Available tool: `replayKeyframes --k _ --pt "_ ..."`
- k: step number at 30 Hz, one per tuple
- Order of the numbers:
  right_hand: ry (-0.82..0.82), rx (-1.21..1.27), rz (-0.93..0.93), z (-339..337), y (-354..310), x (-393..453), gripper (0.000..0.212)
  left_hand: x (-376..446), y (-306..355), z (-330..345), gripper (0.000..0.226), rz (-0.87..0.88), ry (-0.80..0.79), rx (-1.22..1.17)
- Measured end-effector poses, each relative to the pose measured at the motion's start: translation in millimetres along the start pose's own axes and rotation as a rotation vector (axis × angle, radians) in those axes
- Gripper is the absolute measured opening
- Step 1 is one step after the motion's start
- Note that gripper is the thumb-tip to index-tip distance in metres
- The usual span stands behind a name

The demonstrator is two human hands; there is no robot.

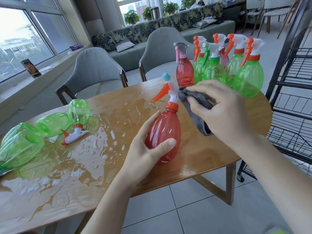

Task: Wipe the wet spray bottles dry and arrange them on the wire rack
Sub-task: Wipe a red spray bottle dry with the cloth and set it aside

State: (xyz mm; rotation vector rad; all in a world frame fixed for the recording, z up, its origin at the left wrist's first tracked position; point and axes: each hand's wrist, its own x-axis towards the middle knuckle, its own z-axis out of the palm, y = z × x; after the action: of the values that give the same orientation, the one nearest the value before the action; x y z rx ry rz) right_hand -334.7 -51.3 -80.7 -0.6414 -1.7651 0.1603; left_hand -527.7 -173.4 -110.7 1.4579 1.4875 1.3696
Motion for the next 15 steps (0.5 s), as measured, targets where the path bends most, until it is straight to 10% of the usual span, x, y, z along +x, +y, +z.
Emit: replayKeyframes --k 15 --pt "0.227 0.013 -0.076 27 -17 14 0.024 -6 3 -3 0.075 0.059 -0.097 0.052"
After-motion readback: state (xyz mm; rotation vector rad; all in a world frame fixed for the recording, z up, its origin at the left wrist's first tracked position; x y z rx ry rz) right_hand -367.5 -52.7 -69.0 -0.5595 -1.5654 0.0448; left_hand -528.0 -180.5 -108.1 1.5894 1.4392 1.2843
